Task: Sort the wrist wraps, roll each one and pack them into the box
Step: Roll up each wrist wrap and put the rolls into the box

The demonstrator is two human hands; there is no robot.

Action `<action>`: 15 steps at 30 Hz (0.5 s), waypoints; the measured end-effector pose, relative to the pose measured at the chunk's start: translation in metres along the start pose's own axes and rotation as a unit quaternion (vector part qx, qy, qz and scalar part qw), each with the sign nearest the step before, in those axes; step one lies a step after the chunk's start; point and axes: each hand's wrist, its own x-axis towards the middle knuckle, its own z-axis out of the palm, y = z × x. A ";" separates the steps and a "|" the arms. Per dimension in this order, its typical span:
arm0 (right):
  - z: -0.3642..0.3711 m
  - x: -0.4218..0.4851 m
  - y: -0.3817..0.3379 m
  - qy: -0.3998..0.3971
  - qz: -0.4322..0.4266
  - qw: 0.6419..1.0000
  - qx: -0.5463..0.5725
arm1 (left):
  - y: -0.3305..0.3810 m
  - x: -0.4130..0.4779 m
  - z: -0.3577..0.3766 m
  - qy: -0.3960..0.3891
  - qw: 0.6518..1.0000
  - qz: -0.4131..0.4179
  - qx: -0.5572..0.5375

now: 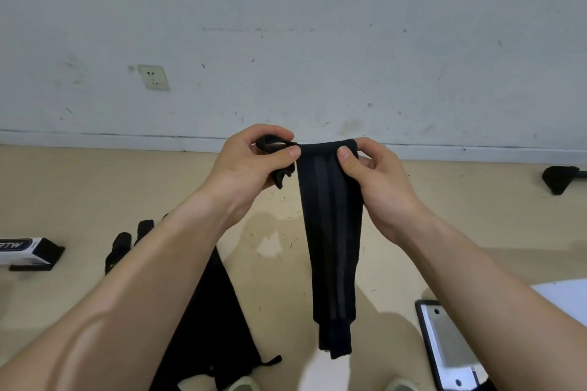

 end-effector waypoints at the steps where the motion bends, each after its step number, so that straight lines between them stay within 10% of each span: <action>1: 0.000 0.000 0.000 -0.010 0.004 1.000 0.006 | 0.000 0.000 0.001 0.006 1.000 -0.008 -0.012; 15: -0.025 0.005 -0.007 -0.039 0.023 0.999 0.008 | 0.009 -0.006 0.000 -0.121 0.992 -0.042 0.007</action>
